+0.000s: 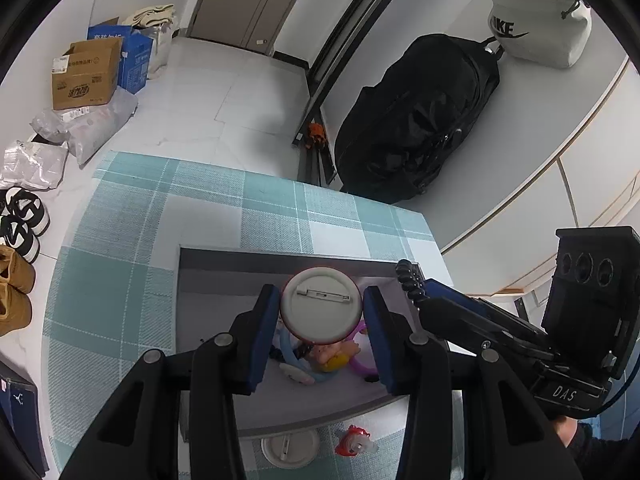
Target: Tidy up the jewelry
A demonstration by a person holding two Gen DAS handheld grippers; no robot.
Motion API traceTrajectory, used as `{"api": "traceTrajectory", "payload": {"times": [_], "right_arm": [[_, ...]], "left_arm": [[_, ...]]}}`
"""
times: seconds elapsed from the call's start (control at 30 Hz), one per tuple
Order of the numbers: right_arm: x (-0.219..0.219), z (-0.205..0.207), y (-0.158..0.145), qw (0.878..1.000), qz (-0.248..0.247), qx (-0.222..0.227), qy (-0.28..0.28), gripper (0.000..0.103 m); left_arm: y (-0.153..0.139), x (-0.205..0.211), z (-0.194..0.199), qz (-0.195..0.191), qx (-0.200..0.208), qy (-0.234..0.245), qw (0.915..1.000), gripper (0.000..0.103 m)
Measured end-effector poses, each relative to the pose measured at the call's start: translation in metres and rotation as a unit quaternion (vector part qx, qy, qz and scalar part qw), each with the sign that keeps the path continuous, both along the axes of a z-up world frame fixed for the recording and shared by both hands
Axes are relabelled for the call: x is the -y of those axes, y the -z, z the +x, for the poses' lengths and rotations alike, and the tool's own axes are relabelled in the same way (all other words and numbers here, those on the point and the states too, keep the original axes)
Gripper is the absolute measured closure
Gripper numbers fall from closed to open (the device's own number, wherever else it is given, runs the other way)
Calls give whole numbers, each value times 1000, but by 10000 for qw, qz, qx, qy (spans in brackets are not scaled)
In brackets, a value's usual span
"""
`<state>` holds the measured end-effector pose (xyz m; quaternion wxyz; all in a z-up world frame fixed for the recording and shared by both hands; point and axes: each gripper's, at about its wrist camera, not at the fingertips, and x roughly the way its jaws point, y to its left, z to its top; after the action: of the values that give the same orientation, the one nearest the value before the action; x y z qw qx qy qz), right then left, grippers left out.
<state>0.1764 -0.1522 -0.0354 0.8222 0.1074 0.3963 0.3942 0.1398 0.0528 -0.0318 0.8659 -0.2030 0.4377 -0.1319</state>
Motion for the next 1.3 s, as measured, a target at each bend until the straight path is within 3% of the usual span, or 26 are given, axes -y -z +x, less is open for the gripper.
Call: {"api": "traceTrajectory", "payload": {"times": [0.27, 0.37, 0.43, 0.5, 0.8, 1.3], "right_arm": [[-1, 4, 3, 10000, -37, -50, 21, 55], [0, 3, 1, 10000, 0, -4, 58, 50], [0, 3, 0, 10000, 31, 36, 74, 41], [3, 1, -2, 9998, 58, 123, 111, 38], [11, -7, -11, 9988, 145, 382, 251, 26], [16, -32, -15, 9968, 44, 700, 386, 18]], "left_arm": [[4, 0, 4, -263, -170, 96, 9995, 65], [4, 0, 5, -289, -202, 80, 9993, 64], [1, 0, 3, -288, -169, 69, 9994, 58], [-1, 2, 1, -286, -114, 90, 9995, 43], [-4, -7, -6, -80, -29, -228, 9997, 43], [-13, -3, -33, 656, 372, -381, 9964, 42]]}}
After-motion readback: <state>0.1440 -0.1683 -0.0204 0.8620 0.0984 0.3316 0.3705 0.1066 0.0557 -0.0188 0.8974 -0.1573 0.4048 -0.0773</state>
